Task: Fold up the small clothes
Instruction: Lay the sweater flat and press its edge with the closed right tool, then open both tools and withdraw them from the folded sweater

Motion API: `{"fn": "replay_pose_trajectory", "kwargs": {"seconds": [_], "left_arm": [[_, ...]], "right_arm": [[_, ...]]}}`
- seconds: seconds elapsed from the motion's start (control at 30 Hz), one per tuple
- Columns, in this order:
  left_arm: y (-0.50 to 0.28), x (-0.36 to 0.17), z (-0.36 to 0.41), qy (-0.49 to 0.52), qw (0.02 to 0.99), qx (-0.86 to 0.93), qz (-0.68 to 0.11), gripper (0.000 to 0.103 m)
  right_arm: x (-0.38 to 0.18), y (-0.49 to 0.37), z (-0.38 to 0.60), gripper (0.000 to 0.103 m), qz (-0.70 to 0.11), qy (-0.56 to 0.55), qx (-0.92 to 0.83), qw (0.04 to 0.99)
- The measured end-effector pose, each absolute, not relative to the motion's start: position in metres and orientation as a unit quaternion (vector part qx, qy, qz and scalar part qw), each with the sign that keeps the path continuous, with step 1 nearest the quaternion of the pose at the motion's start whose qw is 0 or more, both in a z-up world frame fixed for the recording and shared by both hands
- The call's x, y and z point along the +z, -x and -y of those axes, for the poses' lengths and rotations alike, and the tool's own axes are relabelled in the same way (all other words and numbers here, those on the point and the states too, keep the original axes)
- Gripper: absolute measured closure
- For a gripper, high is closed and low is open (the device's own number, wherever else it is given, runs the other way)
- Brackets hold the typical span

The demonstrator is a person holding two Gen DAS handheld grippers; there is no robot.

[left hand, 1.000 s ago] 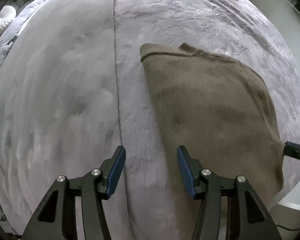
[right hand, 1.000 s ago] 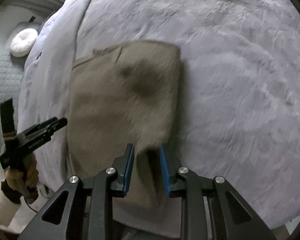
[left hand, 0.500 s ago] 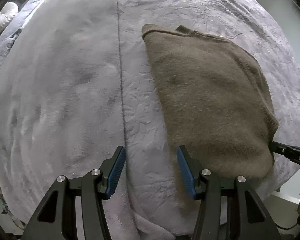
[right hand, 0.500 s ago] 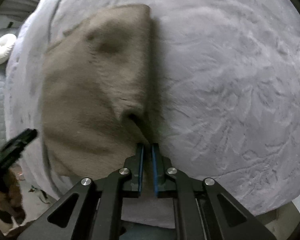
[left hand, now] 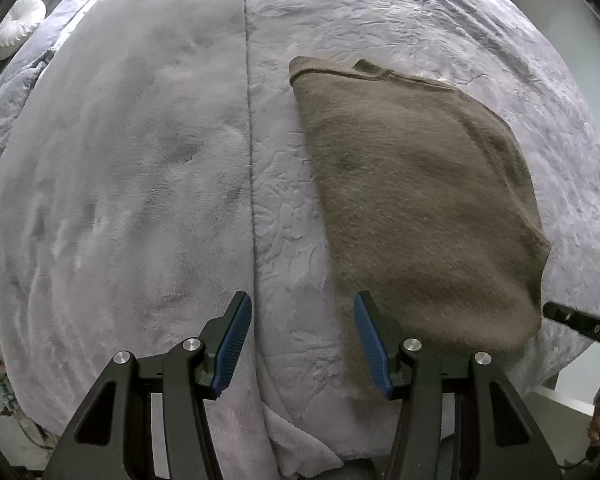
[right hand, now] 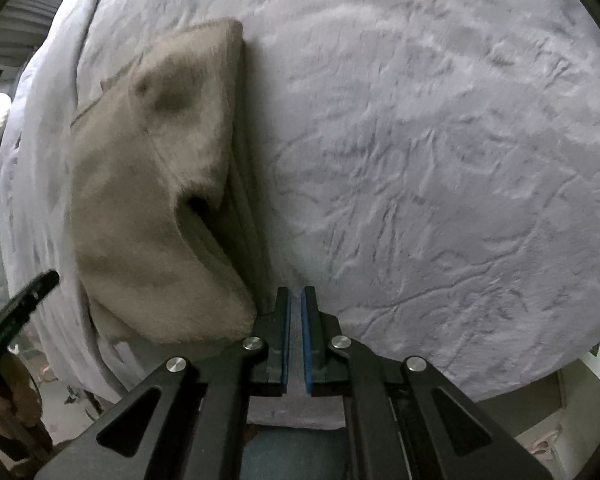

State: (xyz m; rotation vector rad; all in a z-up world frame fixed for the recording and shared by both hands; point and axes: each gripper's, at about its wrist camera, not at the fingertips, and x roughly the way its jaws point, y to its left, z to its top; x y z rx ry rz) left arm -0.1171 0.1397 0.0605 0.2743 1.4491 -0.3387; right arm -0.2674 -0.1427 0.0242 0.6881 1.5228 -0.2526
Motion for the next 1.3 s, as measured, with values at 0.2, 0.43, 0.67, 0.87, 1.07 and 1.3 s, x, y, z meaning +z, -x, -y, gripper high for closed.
{"fn": "replay_pose_trajectory", "kwargs": {"seconds": [0.2,0.43,0.67,0.87,1.07,1.3], "left_arm": [[0.118,0.061,-0.139,-0.120,0.720,-0.155,-0.666,0.048],[0.124,0.066,-0.139,-0.124,0.720,-0.153,-0.665,0.048],[0.124,0.068,-0.142,-0.126,0.720,-0.147,-0.667,0.038],[0.123,0.081,-0.139,-0.143,0.737,-0.139,-0.646,0.004],[0.112,0.088,-0.140,-0.109,0.739,-0.139,-0.651,0.004],[0.106,0.094,-0.131,-0.118,0.745,-0.122,-0.646,0.004]], "right_arm": [[0.040,0.243,0.143,0.097,-0.662,-0.302,-0.106,0.678],[0.053,0.225,0.130,0.097,-0.661,-0.297,-0.090,0.683],[0.063,0.212,0.117,0.097,-0.660,-0.277,-0.080,0.694],[0.072,0.200,0.110,0.054,-0.660,-0.259,-0.083,0.700],[0.086,0.186,0.101,0.028,-0.651,-0.232,-0.082,0.718],[0.104,0.174,0.094,0.011,-0.641,-0.184,-0.102,0.738]]}}
